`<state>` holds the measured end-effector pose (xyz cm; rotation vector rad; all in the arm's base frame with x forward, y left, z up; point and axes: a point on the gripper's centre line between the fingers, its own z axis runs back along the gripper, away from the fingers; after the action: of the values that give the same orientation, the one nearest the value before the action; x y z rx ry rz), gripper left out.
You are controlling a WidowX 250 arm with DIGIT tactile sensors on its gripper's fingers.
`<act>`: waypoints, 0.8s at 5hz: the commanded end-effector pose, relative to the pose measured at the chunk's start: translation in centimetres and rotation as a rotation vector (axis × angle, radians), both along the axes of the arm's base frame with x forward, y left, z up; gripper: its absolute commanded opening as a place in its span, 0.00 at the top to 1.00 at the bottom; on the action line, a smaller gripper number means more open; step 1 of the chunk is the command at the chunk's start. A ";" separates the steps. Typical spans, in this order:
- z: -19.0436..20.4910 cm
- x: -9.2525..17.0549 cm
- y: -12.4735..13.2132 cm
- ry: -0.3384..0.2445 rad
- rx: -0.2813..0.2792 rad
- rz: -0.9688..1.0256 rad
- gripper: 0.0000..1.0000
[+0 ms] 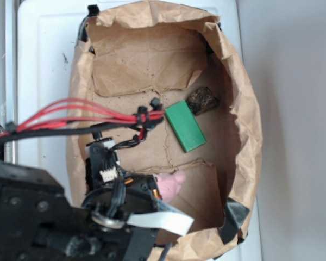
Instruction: Grab the pink bunny.
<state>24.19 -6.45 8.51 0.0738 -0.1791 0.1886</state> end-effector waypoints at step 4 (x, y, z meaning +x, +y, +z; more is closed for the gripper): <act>-2.3 4.8 2.3 -0.091 -0.197 -0.082 1.00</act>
<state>28.28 -4.86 4.43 -0.1324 -0.1845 0.1179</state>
